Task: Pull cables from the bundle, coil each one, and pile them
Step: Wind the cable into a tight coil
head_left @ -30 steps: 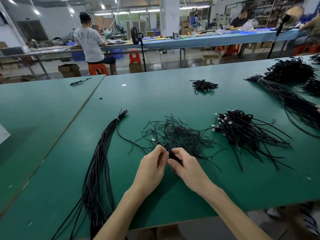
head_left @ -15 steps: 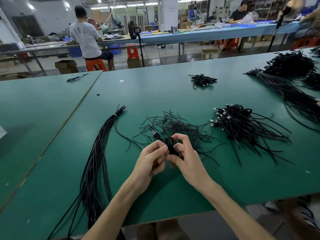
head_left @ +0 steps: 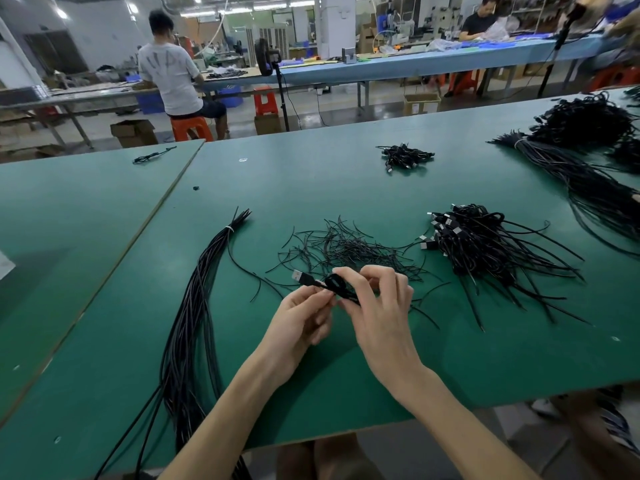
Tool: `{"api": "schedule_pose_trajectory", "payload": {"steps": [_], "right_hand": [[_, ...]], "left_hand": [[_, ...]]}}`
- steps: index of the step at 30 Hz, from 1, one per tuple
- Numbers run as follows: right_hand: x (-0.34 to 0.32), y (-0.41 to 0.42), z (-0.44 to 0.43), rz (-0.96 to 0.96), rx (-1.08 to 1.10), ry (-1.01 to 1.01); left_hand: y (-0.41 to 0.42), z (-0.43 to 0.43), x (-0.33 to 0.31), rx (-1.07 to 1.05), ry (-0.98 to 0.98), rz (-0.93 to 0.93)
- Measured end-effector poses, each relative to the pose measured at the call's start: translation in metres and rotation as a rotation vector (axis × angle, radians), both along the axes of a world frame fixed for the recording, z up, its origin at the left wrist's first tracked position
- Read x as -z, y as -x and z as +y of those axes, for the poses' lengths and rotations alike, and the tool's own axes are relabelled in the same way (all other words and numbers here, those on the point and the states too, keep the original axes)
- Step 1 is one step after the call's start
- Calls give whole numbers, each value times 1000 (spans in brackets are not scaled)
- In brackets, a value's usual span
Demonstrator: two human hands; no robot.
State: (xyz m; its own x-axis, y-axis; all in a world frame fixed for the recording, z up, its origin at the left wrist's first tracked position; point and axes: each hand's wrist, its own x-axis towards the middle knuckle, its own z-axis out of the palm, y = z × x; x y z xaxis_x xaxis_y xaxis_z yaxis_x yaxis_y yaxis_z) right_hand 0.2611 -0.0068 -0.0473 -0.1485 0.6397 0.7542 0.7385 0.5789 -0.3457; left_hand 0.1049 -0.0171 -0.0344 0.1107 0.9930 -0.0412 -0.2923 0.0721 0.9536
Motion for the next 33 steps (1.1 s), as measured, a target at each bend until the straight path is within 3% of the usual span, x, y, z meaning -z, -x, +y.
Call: {"api": "schedule_pose_trajectory", "payload": {"steps": [3,8,15,22,26,33], "right_hand": [[-3,-2,0,116,-2,39],[-4,-8,-1,354,-162,319],[-3,-12,7,401,-361,435],[-8,-18,13,733,-527,643],[-8,-19,12,717,-611,756],[-5,-19,15,637,-520,679]], "left_hand": [[-3,-2,-1,3,-88,24],[-3,-6,-4,106,-136,35],[-5,-6,0,98,-173,188],[-10,-3,8,-77,-365,547],[-11,-4,7,-146,-379,583],[-10,-3,7,-163,-326,507]]}}
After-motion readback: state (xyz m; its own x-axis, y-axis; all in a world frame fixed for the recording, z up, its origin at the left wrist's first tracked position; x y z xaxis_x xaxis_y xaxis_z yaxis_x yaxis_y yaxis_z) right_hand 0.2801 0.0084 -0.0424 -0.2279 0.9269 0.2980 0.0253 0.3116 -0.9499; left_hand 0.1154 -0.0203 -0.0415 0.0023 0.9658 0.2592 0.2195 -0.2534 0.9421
